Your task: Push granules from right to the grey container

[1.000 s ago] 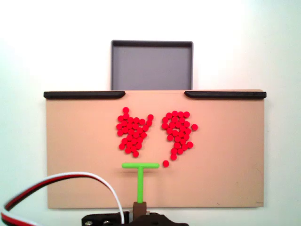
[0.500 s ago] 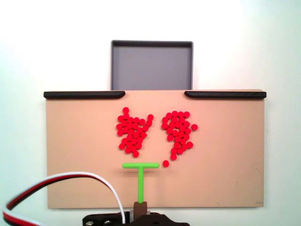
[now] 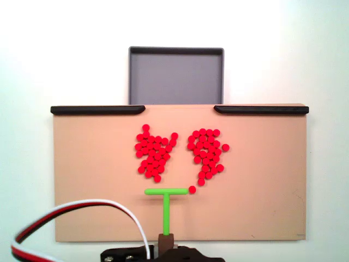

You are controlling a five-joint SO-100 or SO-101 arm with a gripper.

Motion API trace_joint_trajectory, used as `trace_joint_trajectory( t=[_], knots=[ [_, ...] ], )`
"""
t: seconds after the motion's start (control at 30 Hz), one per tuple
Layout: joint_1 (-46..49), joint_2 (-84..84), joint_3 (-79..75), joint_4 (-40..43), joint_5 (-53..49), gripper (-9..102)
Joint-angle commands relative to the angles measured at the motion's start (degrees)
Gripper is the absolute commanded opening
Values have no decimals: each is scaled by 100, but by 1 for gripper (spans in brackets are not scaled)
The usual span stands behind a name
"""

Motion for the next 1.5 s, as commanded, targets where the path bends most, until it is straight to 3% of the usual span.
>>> trace_joint_trajectory(
  t=[0.0, 0.73, 1.07, 1.47],
  knots=[
    [44, 53, -158, 18, -44, 0],
    [202, 70, -158, 26, -264, 0],
    [853, 185, -158, 26, -2127, 0],
    [2417, 396, -281, 18, -5546, 0]
  ],
)
